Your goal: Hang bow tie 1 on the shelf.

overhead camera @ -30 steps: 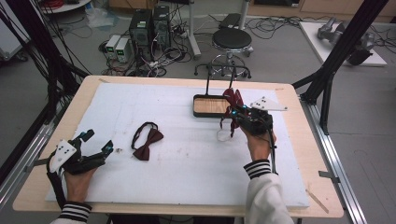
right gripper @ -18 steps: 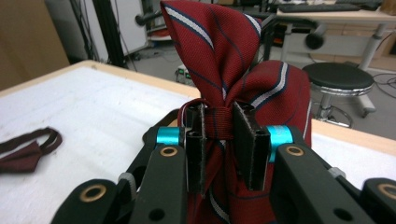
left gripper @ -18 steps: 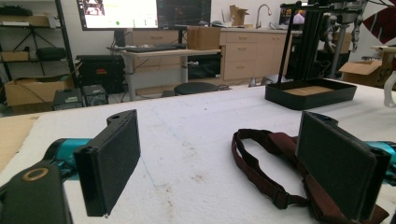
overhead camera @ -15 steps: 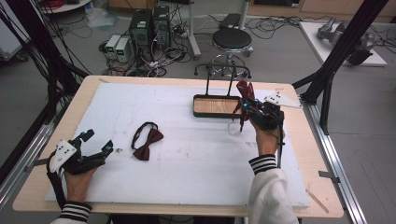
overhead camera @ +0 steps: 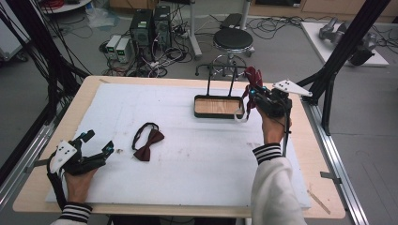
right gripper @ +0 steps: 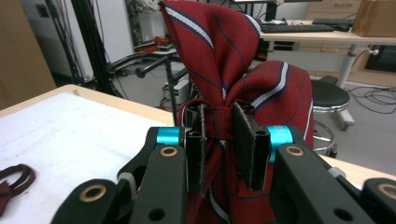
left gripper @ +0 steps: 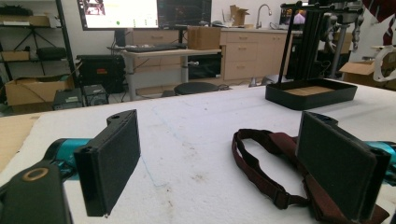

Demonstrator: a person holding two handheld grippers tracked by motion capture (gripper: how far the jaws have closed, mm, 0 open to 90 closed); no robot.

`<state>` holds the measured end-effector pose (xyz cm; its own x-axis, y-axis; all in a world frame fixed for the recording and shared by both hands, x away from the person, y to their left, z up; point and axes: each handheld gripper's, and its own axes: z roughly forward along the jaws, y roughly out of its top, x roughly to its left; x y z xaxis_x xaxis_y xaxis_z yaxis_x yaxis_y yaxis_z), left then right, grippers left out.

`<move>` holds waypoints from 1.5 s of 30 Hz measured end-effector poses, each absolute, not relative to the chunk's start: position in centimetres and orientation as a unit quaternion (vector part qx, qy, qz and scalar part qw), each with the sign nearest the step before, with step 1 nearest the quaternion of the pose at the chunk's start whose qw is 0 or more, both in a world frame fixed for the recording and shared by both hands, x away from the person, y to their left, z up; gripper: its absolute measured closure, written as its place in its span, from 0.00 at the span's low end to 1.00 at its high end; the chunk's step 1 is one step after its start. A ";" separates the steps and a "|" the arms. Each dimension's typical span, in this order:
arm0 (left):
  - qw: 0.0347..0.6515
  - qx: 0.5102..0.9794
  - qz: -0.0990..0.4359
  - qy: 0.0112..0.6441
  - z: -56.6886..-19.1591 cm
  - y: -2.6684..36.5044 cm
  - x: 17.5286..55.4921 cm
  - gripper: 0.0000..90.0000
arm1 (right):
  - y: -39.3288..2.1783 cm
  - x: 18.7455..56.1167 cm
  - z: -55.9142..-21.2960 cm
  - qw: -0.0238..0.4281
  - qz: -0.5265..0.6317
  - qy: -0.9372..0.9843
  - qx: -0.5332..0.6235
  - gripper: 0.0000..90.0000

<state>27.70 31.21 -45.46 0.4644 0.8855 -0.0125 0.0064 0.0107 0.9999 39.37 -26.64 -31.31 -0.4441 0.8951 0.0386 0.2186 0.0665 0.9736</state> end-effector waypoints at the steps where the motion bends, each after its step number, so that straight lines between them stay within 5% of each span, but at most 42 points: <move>1: 0.607 0.603 0.362 0.370 -45.5 31.2 27.7 0.16 | -26.7 39.5 -31.2 0.317 0.536 0.658 0.422 0.84; 22: 0.607 0.604 0.362 0.369 -45.4 31.2 27.7 0.16 | -27.1 43.2 -28.4 0.337 0.502 0.671 0.429 0.84; 45: 0.605 0.605 0.363 0.369 -45.4 31.2 27.7 0.16 | -27.6 47.1 -29.5 0.350 0.472 0.673 0.449 0.84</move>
